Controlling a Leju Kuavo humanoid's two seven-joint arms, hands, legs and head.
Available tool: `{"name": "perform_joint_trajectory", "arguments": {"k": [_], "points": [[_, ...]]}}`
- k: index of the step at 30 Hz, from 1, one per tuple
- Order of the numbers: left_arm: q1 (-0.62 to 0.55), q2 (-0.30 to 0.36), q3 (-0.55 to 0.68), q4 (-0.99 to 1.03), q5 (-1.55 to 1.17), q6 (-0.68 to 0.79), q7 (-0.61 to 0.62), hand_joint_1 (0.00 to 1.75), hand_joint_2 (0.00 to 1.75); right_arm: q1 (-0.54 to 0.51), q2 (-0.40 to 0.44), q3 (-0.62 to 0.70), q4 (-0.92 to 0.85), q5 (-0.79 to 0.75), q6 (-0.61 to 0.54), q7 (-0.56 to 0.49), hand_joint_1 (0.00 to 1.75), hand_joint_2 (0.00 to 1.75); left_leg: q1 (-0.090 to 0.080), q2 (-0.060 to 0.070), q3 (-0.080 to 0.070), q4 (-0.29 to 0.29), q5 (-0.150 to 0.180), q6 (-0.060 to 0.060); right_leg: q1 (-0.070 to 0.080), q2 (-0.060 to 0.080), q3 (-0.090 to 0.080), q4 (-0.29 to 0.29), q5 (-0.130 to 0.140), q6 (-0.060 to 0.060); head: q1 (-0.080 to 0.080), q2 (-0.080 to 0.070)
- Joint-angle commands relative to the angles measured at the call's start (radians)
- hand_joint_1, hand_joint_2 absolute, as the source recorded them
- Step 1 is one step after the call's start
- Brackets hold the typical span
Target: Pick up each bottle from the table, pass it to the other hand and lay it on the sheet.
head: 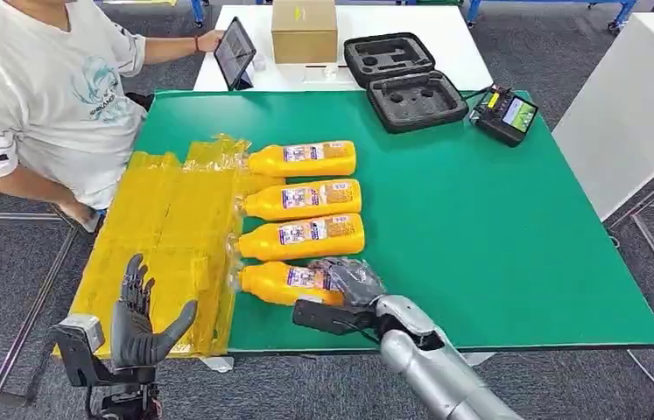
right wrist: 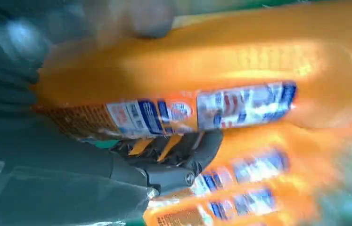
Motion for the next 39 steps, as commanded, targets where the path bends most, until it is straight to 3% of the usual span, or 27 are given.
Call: {"name": "perform_joint_trajectory", "arguments": {"k": [1,5,8,13,17,27,39], "points": [[-0.050,0.008,-0.007,0.101,0.007,0.007,-0.017,0.00,1.75,0.089,0.045,-0.144,-0.161,-0.223,0.000,-0.199,1.75,1.75,0.000,-0.002,0.000,-0.001,-0.001,-0.001,0.000,0.000,-0.001,0.001,-0.002,-0.001,-0.001,0.000],[-0.027,-0.003,-0.003,0.078,0.021,0.030,-0.033,0.00,1.75,0.161,0.109,-0.229,-0.242,-0.381,-0.086,-0.380,1.75,1.75,0.001,-0.003,-0.001,-0.001,0.000,0.000,0.000,-0.002,-0.001,-0.001,-0.002,-0.001,-0.001,0.000],[-0.006,-0.013,0.001,0.055,0.025,0.042,-0.036,0.00,1.75,0.188,0.127,-0.239,-0.292,-0.411,-0.133,-0.396,1.75,1.75,0.000,-0.001,-0.004,0.000,0.000,0.000,0.000,0.000,-0.004,0.000,-0.001,-0.001,0.000,0.000],[-0.025,-0.014,0.003,0.076,0.075,0.039,-0.037,0.00,1.75,0.246,0.118,-0.226,-0.442,-0.481,-0.356,-0.406,1.75,1.75,0.001,-0.003,-0.005,0.001,-0.001,0.000,0.001,-0.001,-0.004,0.001,-0.003,-0.001,-0.001,0.000],[-0.030,0.007,-0.041,0.090,0.094,-0.012,-0.020,0.00,1.75,0.248,0.104,-0.219,-0.383,-0.527,-0.395,-0.406,1.75,1.75,0.000,-0.003,-0.005,-0.001,-0.001,0.000,0.000,-0.002,-0.004,0.000,-0.003,-0.001,-0.001,0.000],[-0.104,0.082,-0.258,0.136,0.162,-0.247,0.051,0.00,1.75,0.103,0.166,-0.233,0.023,-0.533,-0.283,-0.406,1.75,1.75,-0.001,0.000,-0.007,-0.001,0.000,0.000,0.000,0.001,-0.006,-0.001,-0.001,-0.001,-0.001,0.000],[-0.179,0.098,-0.314,0.215,0.188,-0.289,0.060,0.00,1.75,0.073,0.221,-0.082,0.162,-0.461,-0.229,-0.406,1.75,1.75,0.000,-0.001,-0.005,-0.002,0.000,0.000,0.000,0.001,-0.005,-0.001,-0.002,-0.001,-0.001,0.000]]}}
